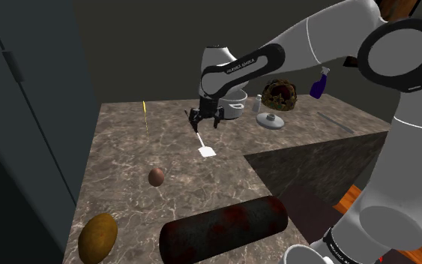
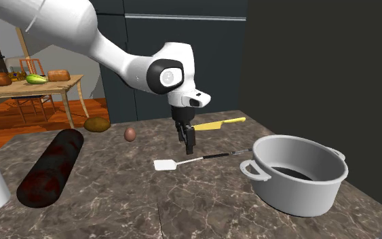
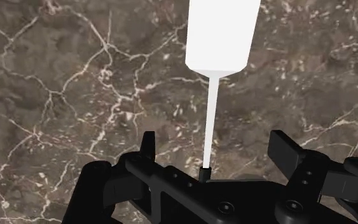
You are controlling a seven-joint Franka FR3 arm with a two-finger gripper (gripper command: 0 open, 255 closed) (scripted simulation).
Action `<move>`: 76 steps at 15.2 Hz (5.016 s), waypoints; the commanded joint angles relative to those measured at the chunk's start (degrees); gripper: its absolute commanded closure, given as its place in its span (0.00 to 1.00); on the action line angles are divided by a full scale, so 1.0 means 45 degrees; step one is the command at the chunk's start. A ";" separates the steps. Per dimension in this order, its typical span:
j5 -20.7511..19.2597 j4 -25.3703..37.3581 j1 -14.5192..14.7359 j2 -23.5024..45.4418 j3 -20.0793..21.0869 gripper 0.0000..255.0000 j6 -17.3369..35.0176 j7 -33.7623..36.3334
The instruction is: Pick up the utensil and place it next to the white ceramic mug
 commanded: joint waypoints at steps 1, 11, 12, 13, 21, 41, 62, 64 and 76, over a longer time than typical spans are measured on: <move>-0.0095 0.0862 0.0045 0.0938 -0.0085 0.00 0.0183 0.0395; -0.0257 0.1122 0.0106 0.2207 -0.0200 0.00 0.1242 0.0669; -0.0258 0.1124 0.0106 0.2209 -0.0201 0.00 0.1242 0.0669; -0.0258 0.1125 0.0106 0.2209 -0.0201 0.00 0.1241 0.0669; -0.0257 0.1126 0.0106 0.2208 -0.0201 1.00 0.1239 0.0669; -0.0059 0.1902 0.0058 0.1129 -0.0117 1.00 -0.0608 0.0499; 0.0134 0.3519 0.0145 -0.0175 0.0013 1.00 -0.3526 0.0493; 0.0167 0.2483 0.0343 -0.0941 0.0165 1.00 -0.3265 0.0861; 0.0704 -0.2119 0.1649 -0.4797 0.1449 1.00 -0.2554 0.3278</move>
